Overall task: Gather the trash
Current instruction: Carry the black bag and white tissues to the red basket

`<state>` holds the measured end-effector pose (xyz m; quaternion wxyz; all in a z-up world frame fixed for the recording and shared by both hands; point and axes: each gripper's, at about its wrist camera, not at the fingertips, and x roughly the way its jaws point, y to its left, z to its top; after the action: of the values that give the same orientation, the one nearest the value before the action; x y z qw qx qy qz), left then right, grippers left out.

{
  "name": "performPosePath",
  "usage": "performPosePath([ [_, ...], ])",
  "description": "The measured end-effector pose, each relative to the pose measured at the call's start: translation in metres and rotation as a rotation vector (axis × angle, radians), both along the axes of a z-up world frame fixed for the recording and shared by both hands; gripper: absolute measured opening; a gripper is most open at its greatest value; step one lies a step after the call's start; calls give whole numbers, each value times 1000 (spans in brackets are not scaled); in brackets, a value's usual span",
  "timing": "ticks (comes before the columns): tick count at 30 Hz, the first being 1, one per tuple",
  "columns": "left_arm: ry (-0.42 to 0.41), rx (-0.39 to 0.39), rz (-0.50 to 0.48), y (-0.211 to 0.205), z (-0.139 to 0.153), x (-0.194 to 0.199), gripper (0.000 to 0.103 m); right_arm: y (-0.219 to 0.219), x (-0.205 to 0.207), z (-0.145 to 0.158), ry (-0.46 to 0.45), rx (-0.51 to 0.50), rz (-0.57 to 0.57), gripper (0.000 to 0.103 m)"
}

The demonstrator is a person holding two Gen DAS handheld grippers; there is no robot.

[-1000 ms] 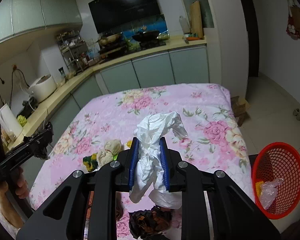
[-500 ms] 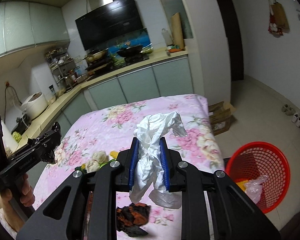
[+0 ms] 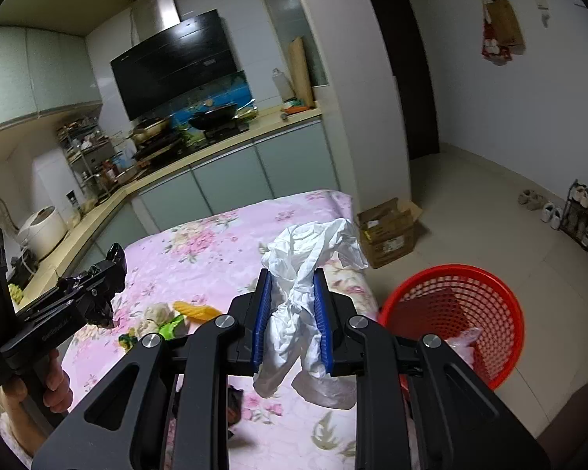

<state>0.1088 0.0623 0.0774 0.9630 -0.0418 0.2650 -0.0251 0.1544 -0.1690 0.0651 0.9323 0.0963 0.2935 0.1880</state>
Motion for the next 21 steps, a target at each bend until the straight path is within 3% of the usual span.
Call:
performPosePath([
  [10,21,-49,-97,-32,-6,17,37,-29,-6,-1,0,-18,-93,22],
  [21,73,-56,-234,-98,-23,47,37,-72,4,-17,20,-30,-205,22],
])
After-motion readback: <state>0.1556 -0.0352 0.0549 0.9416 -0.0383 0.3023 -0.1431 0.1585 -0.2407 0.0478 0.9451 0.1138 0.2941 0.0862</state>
